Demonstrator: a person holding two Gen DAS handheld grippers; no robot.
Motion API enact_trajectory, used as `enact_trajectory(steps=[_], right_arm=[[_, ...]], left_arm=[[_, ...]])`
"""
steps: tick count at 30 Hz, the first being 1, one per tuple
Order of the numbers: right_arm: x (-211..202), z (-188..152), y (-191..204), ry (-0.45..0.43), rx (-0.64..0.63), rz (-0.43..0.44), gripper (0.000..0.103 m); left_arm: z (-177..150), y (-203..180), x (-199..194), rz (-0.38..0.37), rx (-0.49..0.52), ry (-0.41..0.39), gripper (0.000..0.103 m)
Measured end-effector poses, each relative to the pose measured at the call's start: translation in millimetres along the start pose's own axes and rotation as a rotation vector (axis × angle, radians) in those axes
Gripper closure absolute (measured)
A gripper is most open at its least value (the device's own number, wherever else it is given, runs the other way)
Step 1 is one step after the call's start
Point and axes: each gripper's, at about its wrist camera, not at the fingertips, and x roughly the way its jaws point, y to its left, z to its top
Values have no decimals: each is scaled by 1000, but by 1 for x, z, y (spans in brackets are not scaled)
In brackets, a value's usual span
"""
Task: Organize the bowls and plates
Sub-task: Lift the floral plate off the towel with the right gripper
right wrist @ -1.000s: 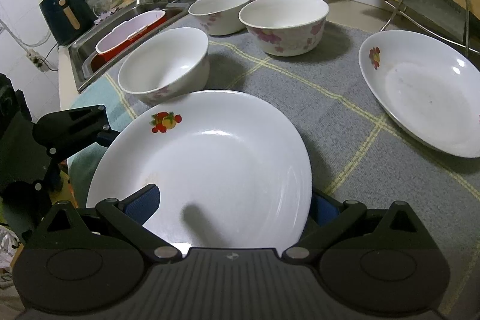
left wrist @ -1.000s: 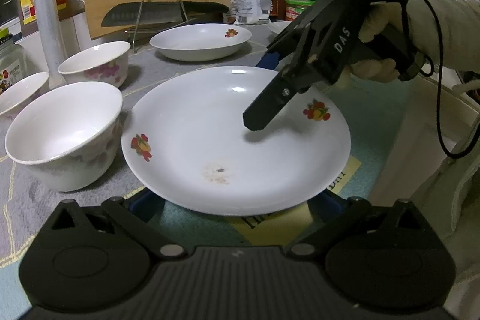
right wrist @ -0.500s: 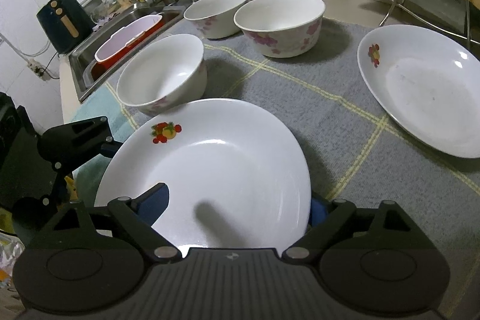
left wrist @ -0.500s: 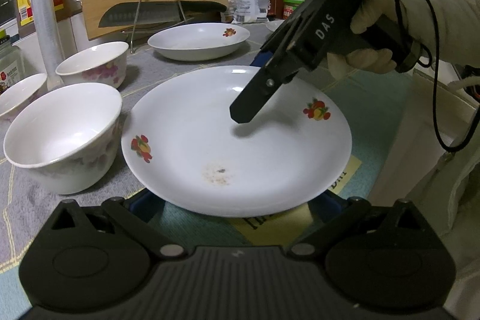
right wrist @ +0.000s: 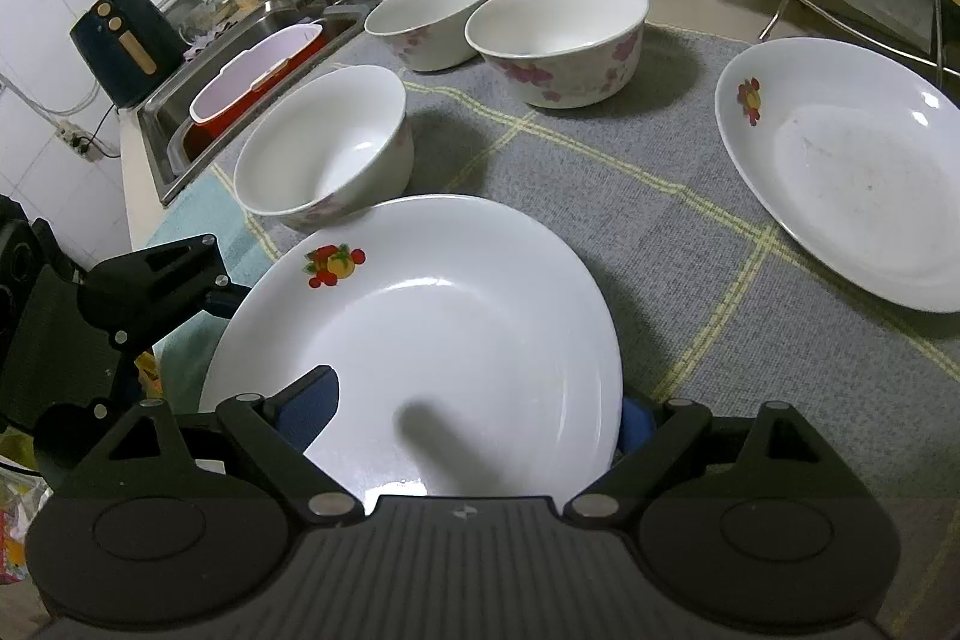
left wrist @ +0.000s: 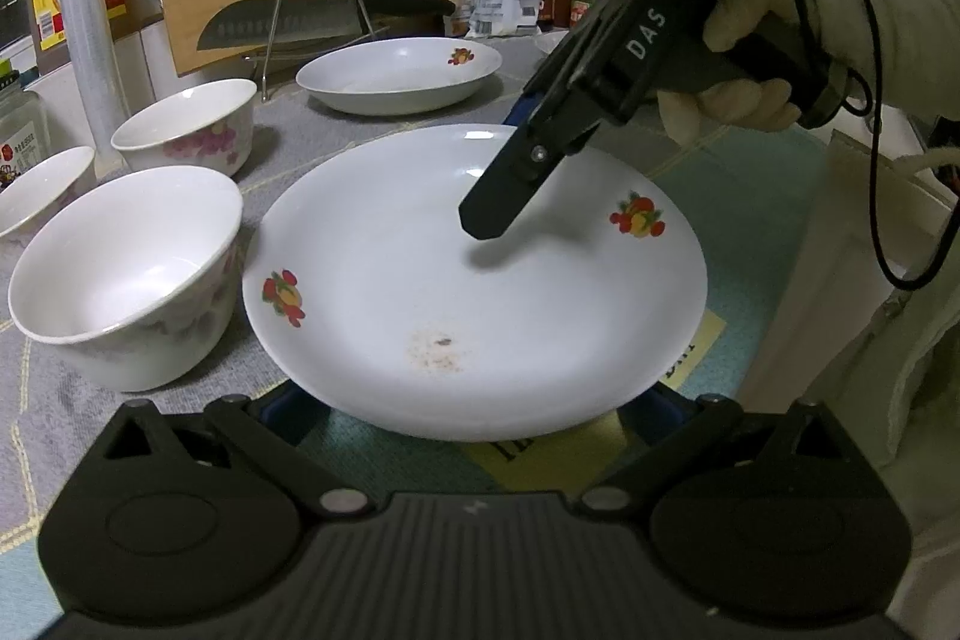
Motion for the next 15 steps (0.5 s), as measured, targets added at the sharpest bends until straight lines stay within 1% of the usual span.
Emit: enact_trajectory(steps=[8, 15], right_arm=[[-7, 1, 2, -6, -20, 4, 8], [-17, -2, 1, -15, -35, 14, 8]], left_arm=[[3, 0, -1, 1, -7, 1, 2], [10, -8, -4, 11, -11, 6, 2]])
